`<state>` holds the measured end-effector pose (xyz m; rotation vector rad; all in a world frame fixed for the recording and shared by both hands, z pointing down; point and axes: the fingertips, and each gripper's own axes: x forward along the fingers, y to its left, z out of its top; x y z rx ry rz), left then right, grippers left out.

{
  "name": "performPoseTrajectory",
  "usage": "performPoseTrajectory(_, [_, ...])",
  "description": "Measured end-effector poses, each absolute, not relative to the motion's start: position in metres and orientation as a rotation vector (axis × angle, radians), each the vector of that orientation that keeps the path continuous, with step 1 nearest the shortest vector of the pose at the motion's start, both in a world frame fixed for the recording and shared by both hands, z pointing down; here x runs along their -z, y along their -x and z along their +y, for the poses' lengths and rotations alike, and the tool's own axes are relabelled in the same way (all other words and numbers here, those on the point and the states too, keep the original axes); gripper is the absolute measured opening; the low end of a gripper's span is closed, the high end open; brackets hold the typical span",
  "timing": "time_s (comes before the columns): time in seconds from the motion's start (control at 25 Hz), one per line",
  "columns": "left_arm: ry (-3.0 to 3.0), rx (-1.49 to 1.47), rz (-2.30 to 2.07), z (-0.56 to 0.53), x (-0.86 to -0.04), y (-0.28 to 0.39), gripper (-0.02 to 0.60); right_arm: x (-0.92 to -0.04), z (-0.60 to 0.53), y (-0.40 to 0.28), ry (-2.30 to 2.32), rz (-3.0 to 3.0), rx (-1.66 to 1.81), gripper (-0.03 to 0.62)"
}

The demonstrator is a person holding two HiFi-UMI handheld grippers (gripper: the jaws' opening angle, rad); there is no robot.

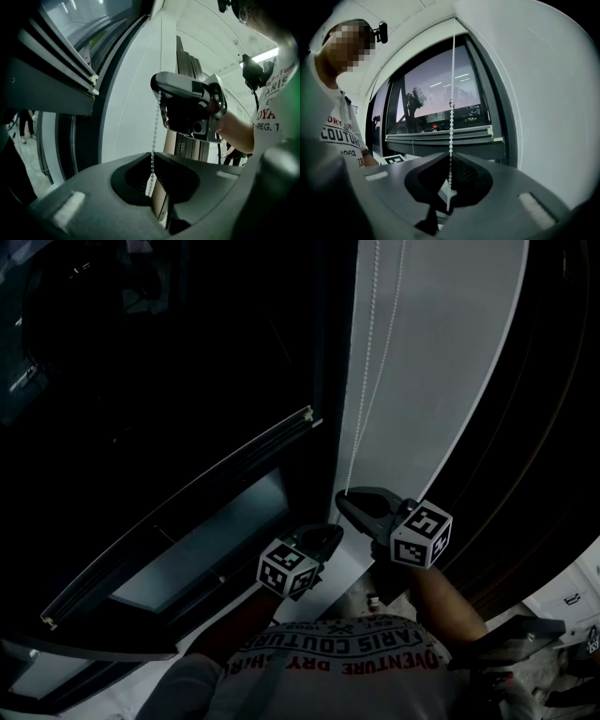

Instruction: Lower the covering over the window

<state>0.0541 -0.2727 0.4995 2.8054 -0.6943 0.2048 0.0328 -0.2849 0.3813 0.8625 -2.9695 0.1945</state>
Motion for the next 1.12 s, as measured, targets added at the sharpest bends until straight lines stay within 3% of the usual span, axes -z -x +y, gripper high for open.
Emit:
performPoseTrajectory(0.64, [-2.625,-0.464,-0.714,-0.259,-0.620,-0.046,0.023,-0.507,-0.283,-0.032,-0.879,-2.807,-0.377,0.012])
performPoseTrajectory(0.92, [-2.571,-0.480,-0.837,-0.276,-0.625,-0.030,0.030,-0.510,-0.288,-0.038,-0.897,-2.797,-0.380,0.011])
performPoseTrajectory(1.0, [-2.562,-0.443,-0.899,-0.279,-0.614,-0.022,0.084,-0.512,-0.289,-0.042,-0.914,-2.801,-0.399,0.011])
performPoseTrajectory(1.12, [-2.583,-0.364,-0.934,-0.284,-0.587,-0.015,0.087,-0.511,-0.291,-0.048,-0.937,-2.810,-0.409,0.011])
